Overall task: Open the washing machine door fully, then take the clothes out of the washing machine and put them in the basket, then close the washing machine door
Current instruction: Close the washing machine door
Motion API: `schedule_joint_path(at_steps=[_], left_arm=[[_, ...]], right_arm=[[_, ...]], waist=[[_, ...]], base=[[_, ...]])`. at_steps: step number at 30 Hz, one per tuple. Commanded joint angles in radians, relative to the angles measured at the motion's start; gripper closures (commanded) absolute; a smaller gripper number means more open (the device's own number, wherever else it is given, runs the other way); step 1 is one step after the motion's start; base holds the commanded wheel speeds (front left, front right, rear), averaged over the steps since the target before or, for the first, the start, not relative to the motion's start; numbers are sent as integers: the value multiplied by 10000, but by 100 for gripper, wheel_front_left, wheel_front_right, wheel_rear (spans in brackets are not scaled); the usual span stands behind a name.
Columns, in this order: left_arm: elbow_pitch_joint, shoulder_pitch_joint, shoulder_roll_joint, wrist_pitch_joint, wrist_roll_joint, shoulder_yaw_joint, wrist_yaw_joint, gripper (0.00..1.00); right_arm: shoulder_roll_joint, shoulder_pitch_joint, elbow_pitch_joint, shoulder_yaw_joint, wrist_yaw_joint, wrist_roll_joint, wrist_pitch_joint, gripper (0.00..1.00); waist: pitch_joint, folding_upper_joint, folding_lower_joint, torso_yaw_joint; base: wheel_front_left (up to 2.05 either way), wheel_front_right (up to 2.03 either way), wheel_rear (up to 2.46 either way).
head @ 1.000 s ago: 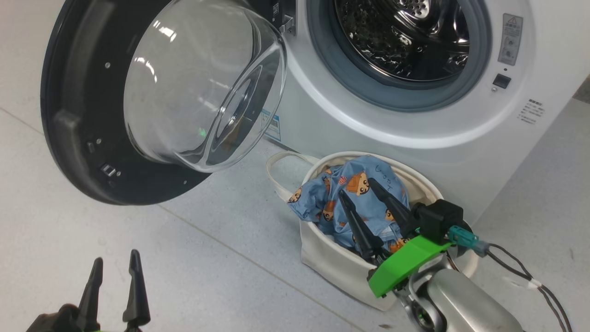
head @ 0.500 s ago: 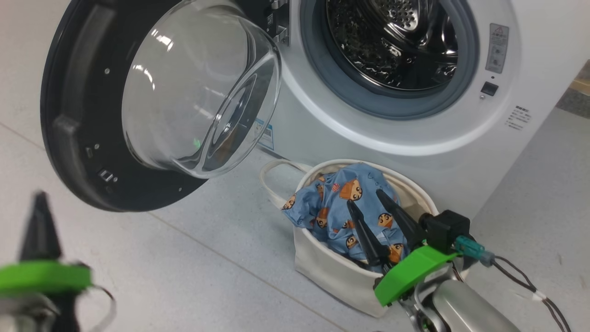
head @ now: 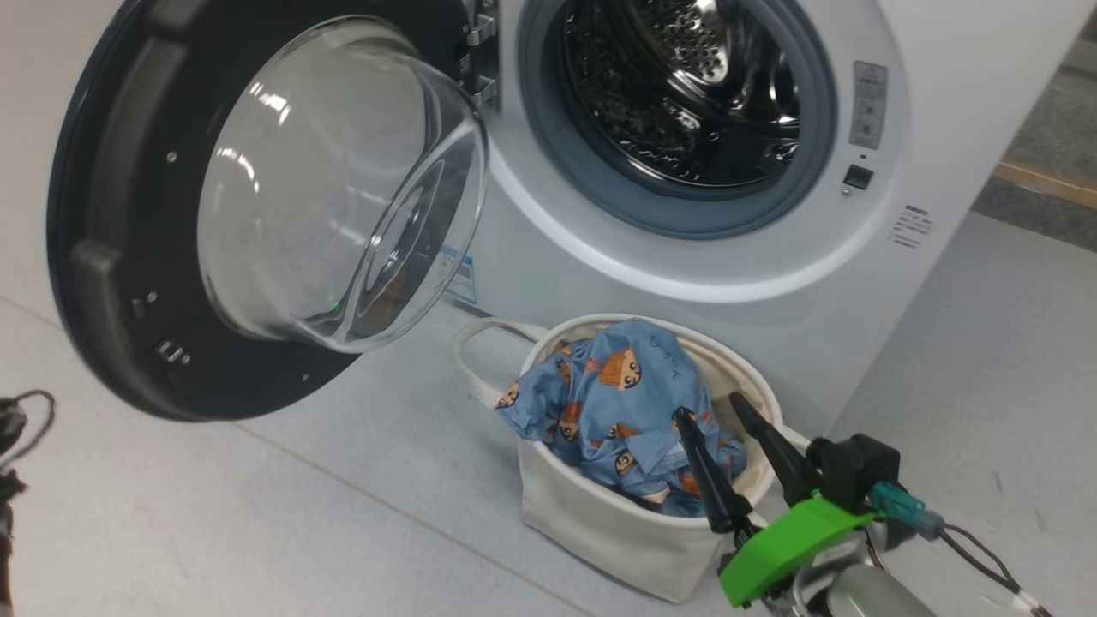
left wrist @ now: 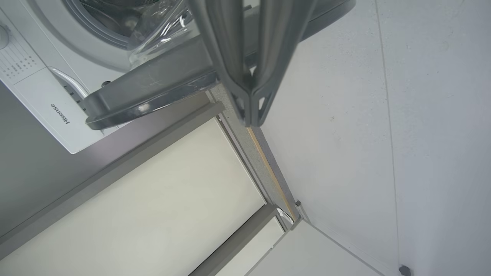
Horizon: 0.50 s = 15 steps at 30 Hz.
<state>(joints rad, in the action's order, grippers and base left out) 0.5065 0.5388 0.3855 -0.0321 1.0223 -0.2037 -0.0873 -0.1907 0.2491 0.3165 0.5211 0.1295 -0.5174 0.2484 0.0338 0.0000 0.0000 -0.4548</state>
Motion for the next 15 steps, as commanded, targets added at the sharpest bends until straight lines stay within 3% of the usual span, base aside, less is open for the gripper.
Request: schedule_joint_path(at_steps=[1,6,15], left_arm=[[115,805,602,-204,218,-445,61,100],[2091,2108,705,-1223,1412,-1096,-79,100],[3529,2909,1156,-2311,2476,-1806,99,100]], right_arm=[[63,23,-376,-13,12,111,132,0],[-16,-327,-625,-269,12,342,-50,0],[-264,-323,-1267,-447,12,610,-569,0]], waist=[[72,0,0,125],[85,0,0,564],[-273,0,0,1437]], base=[[0,0,0],[0,0,0],[0,0,0]])
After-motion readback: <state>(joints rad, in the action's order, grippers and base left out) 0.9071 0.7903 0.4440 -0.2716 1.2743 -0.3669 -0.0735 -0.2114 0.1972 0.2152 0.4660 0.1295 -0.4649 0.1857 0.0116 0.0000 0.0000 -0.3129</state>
